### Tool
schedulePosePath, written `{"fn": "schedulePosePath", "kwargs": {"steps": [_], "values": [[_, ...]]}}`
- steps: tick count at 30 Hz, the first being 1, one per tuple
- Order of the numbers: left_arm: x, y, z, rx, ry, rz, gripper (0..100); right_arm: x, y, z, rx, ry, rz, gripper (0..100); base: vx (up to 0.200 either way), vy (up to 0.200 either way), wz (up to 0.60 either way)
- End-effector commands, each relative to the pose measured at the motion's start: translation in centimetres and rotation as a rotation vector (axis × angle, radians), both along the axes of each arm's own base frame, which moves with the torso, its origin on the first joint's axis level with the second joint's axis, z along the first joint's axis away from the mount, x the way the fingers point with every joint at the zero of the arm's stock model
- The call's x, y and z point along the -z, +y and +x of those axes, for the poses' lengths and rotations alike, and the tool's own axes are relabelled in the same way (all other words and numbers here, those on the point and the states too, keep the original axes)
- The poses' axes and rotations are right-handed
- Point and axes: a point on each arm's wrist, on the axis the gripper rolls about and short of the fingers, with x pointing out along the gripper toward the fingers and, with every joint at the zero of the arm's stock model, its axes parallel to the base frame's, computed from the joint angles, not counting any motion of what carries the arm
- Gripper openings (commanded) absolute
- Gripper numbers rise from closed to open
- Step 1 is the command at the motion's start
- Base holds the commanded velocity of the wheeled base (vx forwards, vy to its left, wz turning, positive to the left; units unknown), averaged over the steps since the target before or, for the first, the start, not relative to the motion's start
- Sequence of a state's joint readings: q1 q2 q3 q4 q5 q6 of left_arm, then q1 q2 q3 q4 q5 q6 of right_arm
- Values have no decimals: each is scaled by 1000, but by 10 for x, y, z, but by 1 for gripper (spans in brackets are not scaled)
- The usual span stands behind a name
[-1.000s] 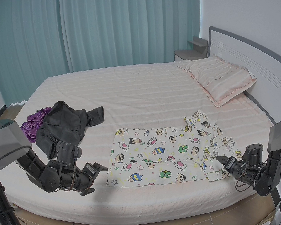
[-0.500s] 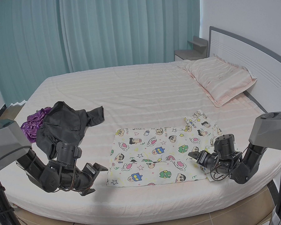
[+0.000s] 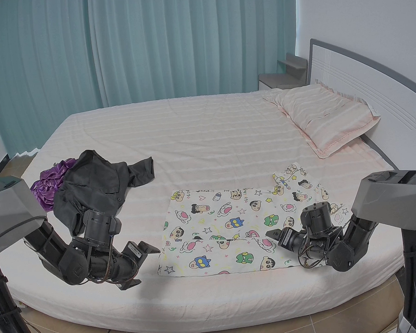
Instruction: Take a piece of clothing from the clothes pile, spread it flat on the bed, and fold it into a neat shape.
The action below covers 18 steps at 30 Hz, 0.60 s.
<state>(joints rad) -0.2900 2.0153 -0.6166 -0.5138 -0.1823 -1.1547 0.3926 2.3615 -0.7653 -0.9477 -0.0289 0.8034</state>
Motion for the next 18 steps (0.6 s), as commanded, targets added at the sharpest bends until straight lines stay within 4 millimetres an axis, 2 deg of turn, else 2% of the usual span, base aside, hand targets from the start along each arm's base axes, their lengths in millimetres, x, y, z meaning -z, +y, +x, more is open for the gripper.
{"fn": "schedulePosePath", "kwargs": {"steps": [1,11,18], "values": [[1,0,0,-1,2,-1,100,0,4,-2,-10,0,-2,100,0,0,0],[1,0,0,0,2,0,100,-9,4,26,20,-27,1,100,0,0,0],[1,0,0,1,1,1,100,-11,3,35,23,-28,-10,100,0,0,0]]}}
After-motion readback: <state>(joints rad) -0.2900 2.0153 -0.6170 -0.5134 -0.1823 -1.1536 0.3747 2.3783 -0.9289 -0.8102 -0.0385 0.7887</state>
